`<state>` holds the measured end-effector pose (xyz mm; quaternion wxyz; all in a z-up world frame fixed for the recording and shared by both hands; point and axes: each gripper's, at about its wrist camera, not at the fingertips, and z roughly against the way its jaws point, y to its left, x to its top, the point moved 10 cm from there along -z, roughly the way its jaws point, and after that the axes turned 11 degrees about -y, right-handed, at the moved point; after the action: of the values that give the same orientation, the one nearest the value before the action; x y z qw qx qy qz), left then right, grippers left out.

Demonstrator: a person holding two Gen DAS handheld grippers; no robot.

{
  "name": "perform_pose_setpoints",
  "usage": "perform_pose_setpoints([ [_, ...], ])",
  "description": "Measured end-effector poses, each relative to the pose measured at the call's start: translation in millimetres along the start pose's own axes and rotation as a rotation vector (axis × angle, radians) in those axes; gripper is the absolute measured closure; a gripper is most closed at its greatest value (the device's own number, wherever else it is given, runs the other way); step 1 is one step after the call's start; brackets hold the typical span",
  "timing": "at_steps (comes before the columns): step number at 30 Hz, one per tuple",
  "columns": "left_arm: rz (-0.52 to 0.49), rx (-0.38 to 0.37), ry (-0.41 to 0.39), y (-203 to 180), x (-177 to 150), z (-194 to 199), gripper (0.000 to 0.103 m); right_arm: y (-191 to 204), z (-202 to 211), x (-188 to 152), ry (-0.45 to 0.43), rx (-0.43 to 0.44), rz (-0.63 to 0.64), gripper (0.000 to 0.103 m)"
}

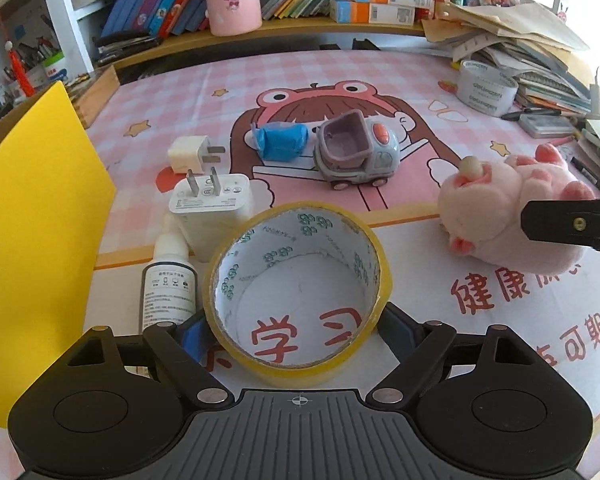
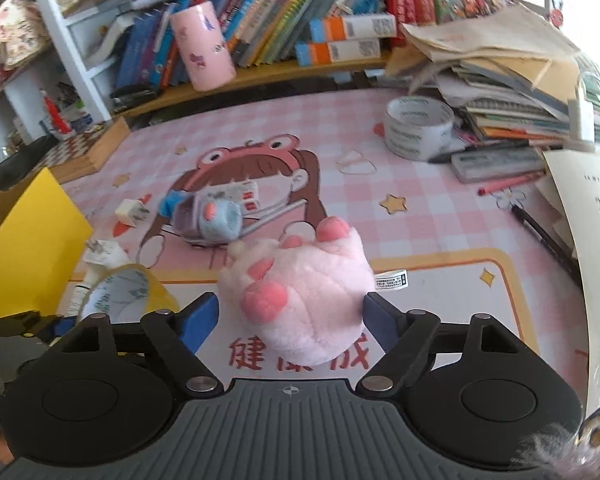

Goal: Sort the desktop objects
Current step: 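Close the left gripper on the rim of the yellow tape roll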

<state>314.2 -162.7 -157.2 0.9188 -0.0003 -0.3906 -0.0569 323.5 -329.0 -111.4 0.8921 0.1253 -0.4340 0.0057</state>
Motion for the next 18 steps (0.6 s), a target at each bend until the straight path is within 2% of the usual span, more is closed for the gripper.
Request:
perform_pose_setpoints([
  [3, 0.048, -0.020, -0.003, 1, 2, 7, 0.018, -6, -7, -3, 0.001, -0.028, 0.006, 0.022],
  [8, 0.091, -0.061, -0.092, 2, 22, 40, 0.018, -13, -19, -7, 0.025, -0.059, 0.033, 0.021],
  [10, 0.114, -0.072, -0.121, 5, 29, 53, 0.018, -15, -22, -7, 0.031, -0.064, 0.034, 0.017],
  [14, 0.141, -0.067, -0.172, 13, 38, 78, 0.018, -16, -21, -5, 0.020, -0.079, 0.060, 0.012],
  [16, 0.132, -0.059, -0.190, 15, 40, 88, 0.018, -16, -20, -5, 0.012, -0.081, 0.060, 0.005],
  [18, 0.119, -0.052, -0.198, 15, 39, 96, 0.018, -19, -19, -4, 0.001, -0.087, 0.044, 0.003],
])
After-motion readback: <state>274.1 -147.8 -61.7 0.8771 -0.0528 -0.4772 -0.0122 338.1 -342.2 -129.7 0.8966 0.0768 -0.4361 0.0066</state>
